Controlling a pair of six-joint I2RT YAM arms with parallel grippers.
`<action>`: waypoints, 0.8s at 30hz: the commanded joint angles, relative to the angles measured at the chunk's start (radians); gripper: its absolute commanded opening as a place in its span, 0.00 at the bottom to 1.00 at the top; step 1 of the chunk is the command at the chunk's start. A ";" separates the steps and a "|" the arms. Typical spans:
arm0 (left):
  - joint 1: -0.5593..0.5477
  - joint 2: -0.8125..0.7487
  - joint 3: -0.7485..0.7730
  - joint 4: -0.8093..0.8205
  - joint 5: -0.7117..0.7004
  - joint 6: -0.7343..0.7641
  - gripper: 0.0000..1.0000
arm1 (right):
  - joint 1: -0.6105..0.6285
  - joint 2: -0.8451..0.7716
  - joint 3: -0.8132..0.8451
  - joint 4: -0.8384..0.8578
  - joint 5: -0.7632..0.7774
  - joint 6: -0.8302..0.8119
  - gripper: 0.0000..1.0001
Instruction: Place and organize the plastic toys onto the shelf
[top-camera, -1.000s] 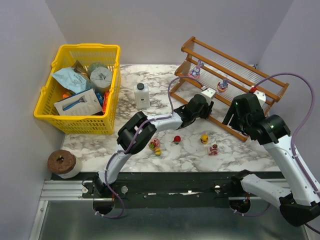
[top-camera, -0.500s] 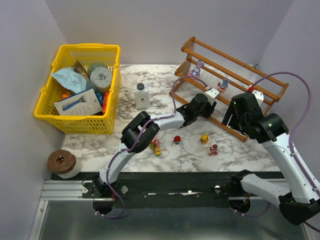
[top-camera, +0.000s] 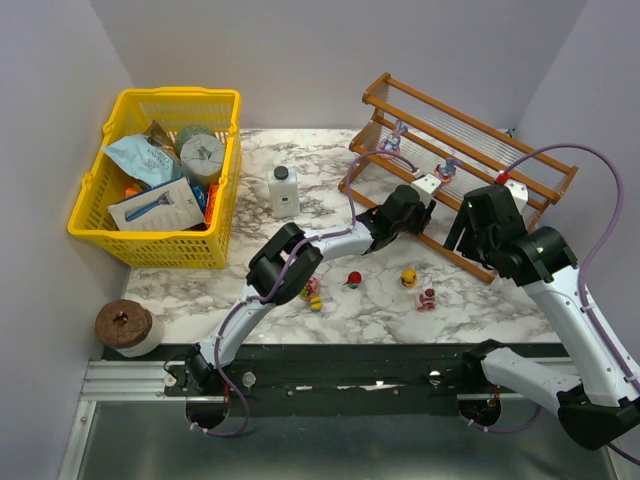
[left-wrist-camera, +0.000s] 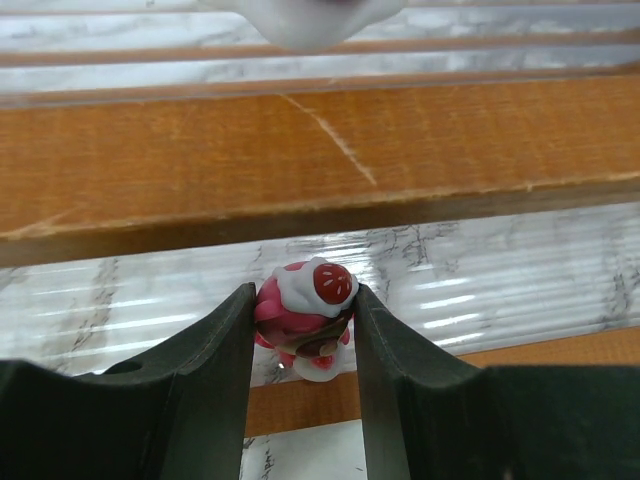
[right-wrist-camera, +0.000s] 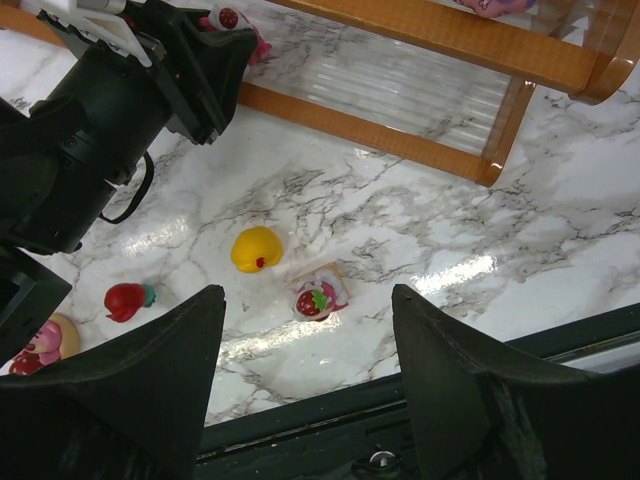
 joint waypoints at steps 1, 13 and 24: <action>0.003 0.025 0.027 -0.010 -0.041 -0.023 0.31 | -0.004 -0.003 -0.004 -0.014 -0.009 0.007 0.75; 0.002 0.031 0.023 -0.033 -0.080 -0.034 0.36 | -0.004 -0.004 -0.006 -0.012 -0.009 0.010 0.75; 0.000 0.034 0.030 -0.050 -0.086 -0.050 0.44 | -0.004 -0.004 -0.007 -0.012 -0.010 0.012 0.75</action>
